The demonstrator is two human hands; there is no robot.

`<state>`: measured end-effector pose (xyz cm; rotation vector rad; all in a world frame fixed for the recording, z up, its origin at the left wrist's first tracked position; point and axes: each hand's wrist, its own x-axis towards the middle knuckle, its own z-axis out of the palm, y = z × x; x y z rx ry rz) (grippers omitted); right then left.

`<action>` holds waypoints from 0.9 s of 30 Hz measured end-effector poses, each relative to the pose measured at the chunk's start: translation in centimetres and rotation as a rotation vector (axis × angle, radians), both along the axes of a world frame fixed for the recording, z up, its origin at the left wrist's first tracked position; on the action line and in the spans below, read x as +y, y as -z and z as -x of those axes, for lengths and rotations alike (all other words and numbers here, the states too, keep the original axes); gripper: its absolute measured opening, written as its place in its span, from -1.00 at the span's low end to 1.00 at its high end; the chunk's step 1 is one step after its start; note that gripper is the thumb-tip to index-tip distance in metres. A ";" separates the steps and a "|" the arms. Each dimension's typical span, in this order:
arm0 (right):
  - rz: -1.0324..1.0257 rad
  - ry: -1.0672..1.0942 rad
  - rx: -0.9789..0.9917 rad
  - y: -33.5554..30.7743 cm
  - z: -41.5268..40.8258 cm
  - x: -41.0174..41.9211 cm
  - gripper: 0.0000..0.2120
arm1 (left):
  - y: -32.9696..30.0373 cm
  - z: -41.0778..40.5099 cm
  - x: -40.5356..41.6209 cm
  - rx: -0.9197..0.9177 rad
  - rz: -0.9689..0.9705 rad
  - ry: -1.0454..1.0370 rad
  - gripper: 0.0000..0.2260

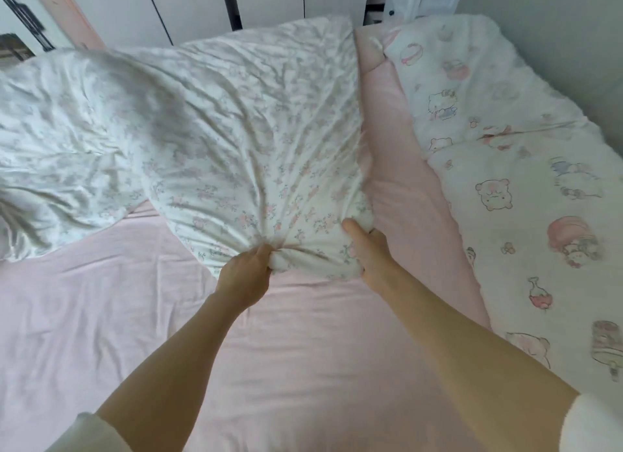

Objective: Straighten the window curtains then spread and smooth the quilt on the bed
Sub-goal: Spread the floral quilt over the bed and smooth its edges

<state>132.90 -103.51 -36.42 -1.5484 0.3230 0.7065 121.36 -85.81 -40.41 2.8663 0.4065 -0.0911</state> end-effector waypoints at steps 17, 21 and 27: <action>0.128 -0.120 -0.126 -10.6 12.4 -21.4 -0.97 | -10.9 12.3 -20.4 0.177 -0.033 0.117 -0.69; 0.125 -0.125 -0.091 -12.1 16.1 -25.4 -0.96 | -12.6 15.7 -24.0 0.281 0.037 0.129 -0.68; 0.081 -0.102 -0.063 -13.4 20.0 -25.8 -0.97 | -13.8 19.4 -24.7 0.305 0.108 0.055 -0.75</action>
